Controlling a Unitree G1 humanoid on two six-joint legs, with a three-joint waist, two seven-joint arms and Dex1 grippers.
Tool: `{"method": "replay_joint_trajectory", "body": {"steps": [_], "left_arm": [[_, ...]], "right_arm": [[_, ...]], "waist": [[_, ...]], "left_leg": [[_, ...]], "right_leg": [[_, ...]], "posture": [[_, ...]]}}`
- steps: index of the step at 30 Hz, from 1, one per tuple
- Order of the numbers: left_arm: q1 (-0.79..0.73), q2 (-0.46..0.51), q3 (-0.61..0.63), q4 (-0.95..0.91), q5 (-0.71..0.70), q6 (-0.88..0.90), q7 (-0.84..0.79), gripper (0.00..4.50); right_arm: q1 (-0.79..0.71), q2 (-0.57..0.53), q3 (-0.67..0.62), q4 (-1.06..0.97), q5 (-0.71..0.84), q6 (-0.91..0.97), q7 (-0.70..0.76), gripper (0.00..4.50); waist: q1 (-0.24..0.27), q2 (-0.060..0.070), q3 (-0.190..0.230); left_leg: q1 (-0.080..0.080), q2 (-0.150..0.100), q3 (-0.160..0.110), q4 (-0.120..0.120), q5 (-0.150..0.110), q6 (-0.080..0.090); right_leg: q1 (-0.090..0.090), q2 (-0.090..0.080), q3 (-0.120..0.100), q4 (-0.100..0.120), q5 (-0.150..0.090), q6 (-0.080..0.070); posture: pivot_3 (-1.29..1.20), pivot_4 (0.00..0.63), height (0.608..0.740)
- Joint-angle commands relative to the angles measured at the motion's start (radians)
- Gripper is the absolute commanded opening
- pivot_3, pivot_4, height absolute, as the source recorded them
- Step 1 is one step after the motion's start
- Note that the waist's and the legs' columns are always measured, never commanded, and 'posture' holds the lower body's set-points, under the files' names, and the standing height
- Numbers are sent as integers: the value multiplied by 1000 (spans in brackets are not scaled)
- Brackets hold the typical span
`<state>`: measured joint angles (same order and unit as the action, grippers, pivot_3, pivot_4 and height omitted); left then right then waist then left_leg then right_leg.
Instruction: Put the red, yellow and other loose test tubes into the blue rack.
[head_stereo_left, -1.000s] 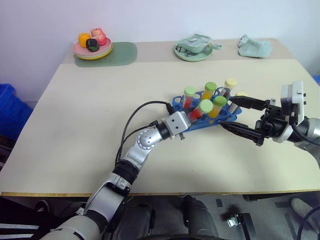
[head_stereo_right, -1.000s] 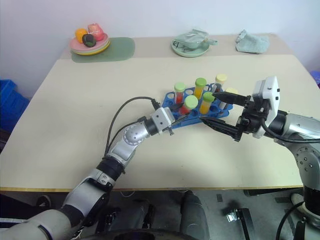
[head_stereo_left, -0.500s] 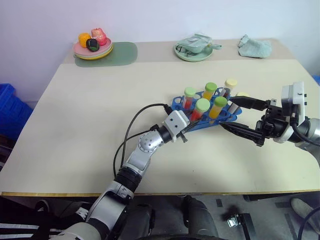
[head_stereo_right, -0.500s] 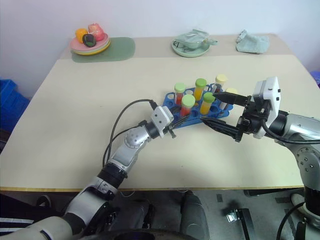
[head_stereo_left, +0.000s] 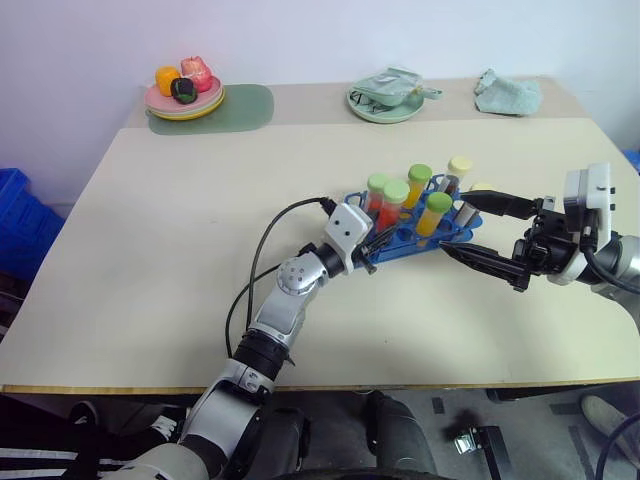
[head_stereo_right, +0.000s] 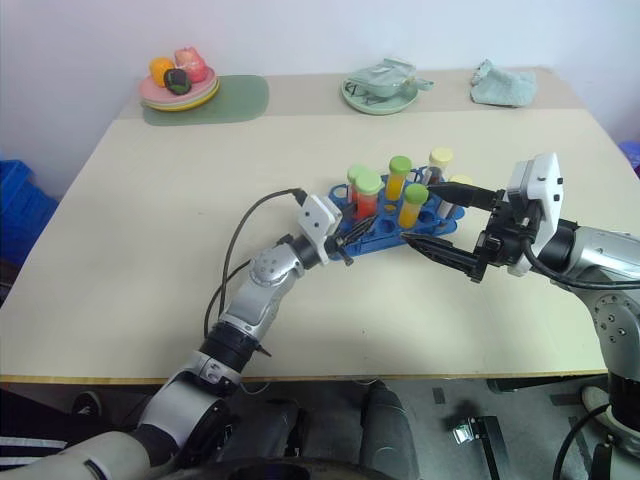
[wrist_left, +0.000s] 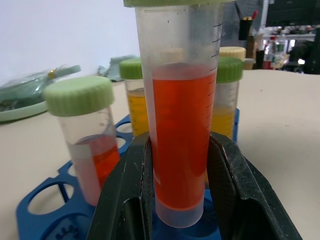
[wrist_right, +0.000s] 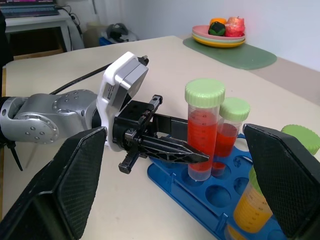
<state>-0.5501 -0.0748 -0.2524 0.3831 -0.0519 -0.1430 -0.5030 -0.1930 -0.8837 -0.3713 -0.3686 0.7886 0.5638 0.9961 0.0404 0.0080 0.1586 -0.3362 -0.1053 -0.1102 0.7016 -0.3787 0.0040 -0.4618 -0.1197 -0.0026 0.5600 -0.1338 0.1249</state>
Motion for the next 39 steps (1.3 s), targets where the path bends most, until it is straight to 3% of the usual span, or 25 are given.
{"method": "replay_joint_trajectory", "body": {"steps": [1, 8, 14, 36, 39], "left_arm": [[27, 2, -20, -94, -2, 33, -13, 1198], [70, -3, -28, -169, -25, 85, -41, 1198], [45, -5, -9, -130, -42, 131, -63, 1198], [-12, 8, -7, -10, -14, 38, -74, 1198], [1, 3, -2, -29, -21, 66, -68, 2321]], "right_arm": [[-11, -10, -32, -9, 4, -18, 4, 4500], [-13, -9, -27, -3, -2, -28, 6, 4500], [-20, -8, -20, 1, -8, -32, 6, 4500], [-16, -4, -26, -9, -18, -34, -6, 4500], [-14, -3, -28, -10, -17, -34, -8, 4500]], "waist": [[0, 0, 0], [0, 0, 0], [1, 0, 0], [0, 0, 0], [1, 0, 0]], "left_leg": [[0, 0, 0, 0, 0, 0], [0, 0, 0, 0, 0, 0], [0, 0, 0, 0, 0, 0], [0, 0, 0, 0, 0, 0], [0, 0, 0, 0, 0, 0]], "right_leg": [[0, 0, 0, 0, 0, 0], [0, 0, 0, 0, 0, 0], [0, 0, 0, 0, 0, 0], [0, 0, 0, 0, 0, 0], [0, 0, 0, 0, 0, 0]], "posture": [[0, 150, 740], [0, 150, 740], [0, 150, 740], [0, 150, 740], [0, 150, 740]]}}
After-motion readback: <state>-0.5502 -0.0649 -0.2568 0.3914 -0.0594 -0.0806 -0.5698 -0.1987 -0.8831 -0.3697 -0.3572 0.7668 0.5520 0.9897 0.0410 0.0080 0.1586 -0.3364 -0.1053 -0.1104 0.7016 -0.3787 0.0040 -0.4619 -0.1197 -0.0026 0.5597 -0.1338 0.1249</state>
